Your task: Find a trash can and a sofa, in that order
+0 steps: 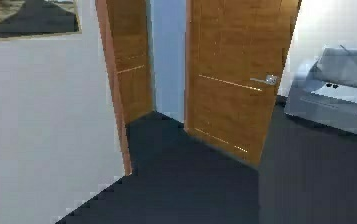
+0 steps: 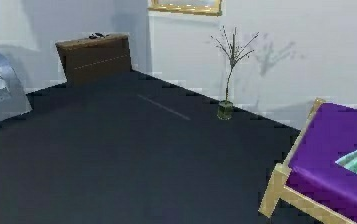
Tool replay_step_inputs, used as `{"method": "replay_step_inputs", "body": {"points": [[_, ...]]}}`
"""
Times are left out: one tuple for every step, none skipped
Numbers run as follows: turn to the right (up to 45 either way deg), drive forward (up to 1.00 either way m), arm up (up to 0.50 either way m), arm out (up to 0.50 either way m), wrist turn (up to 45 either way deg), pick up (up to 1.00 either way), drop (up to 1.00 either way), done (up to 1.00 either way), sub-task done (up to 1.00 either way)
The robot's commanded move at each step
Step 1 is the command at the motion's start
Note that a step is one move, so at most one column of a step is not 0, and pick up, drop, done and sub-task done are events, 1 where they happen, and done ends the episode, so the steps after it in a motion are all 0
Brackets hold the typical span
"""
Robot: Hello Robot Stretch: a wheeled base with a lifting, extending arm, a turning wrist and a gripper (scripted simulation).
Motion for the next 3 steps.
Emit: {"method": "replay_step_inputs", "body": {"points": [[0.0, 1.00, 0.00, 0.00, 0.0, 0.00, 0.00, 0.00, 0.00], [0.0, 0.55, 0.00, 0.00, 0.0, 0.00, 0.00, 0.00, 0.00], [-42.0, 0.00, 0.00, 0.00, 0.0, 0.00, 0.00, 0.00, 0.00]]}}
